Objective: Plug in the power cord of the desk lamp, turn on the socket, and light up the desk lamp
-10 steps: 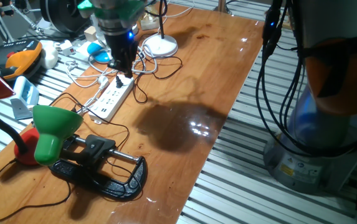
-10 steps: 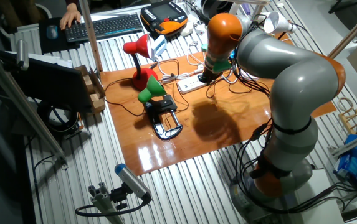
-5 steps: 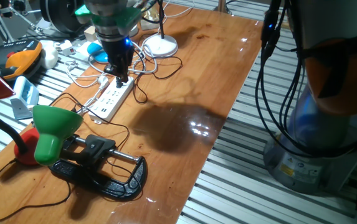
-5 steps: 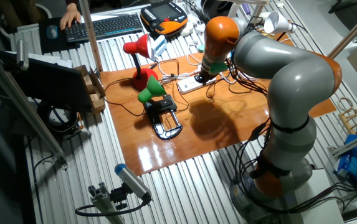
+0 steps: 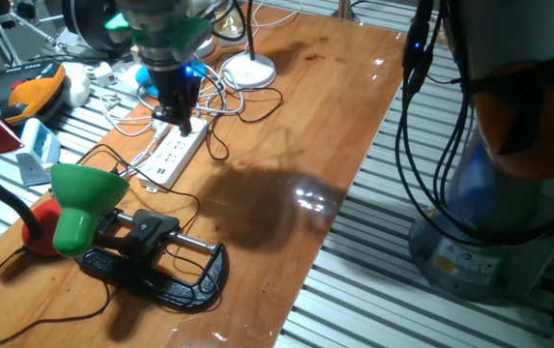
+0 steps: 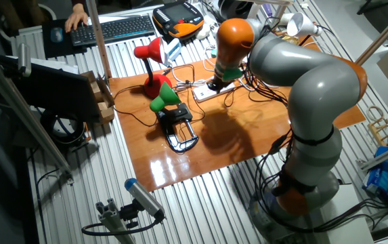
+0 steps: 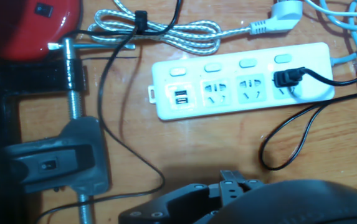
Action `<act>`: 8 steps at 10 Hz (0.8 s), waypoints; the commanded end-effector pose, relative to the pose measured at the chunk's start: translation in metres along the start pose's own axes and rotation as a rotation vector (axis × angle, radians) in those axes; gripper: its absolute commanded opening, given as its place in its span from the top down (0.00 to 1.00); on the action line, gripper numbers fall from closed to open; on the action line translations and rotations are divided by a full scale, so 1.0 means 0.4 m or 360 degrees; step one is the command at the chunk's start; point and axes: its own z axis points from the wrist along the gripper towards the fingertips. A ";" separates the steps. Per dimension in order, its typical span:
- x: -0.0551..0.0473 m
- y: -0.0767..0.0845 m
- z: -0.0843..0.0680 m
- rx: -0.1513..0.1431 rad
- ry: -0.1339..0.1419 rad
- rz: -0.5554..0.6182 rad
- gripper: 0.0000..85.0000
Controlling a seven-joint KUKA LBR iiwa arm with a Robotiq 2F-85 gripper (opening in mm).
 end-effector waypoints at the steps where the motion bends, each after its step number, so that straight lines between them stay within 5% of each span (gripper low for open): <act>1: 0.001 0.017 -0.009 0.0001 0.0009 -0.0008 1.00; 3: 0.012 0.032 -0.007 -0.0062 0.0012 -0.0062 1.00; 8: 0.047 0.059 0.008 -0.0055 0.0005 -0.0038 1.00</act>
